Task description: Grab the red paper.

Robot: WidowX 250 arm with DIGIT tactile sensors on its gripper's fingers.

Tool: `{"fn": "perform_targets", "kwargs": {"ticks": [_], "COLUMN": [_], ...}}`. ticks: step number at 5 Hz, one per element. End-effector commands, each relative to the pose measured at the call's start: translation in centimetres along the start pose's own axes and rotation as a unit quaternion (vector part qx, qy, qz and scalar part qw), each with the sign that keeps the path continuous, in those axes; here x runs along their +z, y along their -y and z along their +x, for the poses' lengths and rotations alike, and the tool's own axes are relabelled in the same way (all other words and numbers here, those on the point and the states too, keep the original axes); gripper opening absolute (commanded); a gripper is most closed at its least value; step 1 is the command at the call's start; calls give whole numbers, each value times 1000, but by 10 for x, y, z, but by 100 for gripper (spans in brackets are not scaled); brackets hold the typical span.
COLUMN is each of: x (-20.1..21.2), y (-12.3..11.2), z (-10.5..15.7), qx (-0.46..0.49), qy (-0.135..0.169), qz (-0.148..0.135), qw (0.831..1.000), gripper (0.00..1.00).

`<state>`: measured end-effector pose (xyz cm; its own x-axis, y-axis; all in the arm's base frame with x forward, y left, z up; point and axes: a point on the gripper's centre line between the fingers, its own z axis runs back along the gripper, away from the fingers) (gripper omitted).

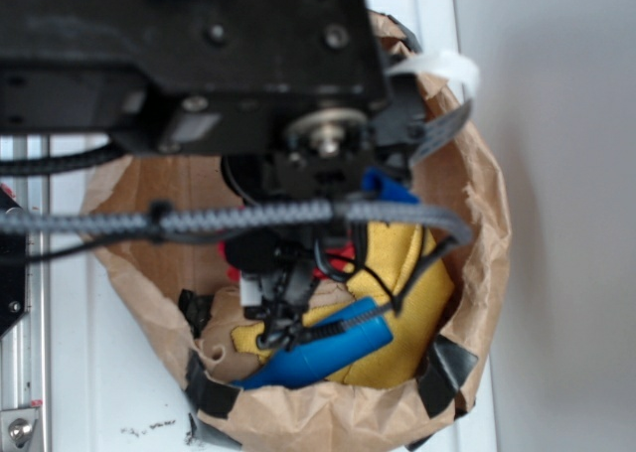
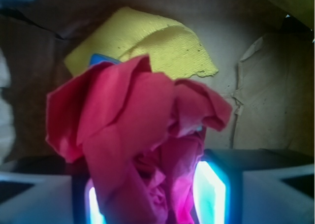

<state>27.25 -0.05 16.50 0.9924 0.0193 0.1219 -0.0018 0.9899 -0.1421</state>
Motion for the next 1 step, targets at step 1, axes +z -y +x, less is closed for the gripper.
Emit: {"fn": "perform_targets", "kwargs": {"ticks": [1], "x": [27], "y": [9], "z": [13], "qx": [-6], "qy": [70], "qz": [25], "qw": [997], "gripper": [0]}}
